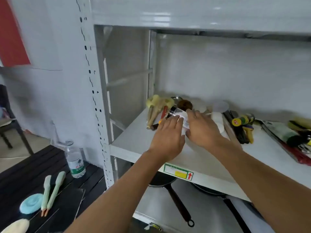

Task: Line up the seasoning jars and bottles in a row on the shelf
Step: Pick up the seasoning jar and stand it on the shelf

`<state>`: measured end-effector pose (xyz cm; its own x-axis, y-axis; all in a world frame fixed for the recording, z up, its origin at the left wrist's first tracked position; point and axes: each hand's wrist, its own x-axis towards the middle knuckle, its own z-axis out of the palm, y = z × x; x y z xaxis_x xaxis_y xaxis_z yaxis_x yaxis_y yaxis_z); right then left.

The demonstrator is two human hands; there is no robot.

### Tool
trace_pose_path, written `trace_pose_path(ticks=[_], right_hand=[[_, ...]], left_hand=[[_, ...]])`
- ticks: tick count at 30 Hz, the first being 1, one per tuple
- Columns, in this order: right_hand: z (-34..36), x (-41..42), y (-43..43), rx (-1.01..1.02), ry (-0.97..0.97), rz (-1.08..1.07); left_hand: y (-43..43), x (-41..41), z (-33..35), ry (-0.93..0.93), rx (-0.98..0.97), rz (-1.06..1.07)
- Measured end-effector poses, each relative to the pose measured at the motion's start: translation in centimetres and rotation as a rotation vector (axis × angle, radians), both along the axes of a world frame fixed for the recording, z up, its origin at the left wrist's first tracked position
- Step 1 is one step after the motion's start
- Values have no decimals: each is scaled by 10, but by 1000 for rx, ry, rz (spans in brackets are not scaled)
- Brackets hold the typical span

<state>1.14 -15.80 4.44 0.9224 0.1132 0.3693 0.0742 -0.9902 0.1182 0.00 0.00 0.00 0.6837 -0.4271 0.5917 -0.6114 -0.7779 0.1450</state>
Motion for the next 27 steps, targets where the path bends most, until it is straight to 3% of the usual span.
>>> trace_pose_path(ticks=[7, 14, 27], right_hand=[[-24, 57, -5, -80, -28, -96], [-25, 77, -14, -23, -19, -97], [2, -31, -41, 632, 9, 39]], left_hand=[[13, 42, -19, -70, 116, -51], [22, 40, -22, -135, 139, -24], [32, -25, 18, -13, 217, -41]])
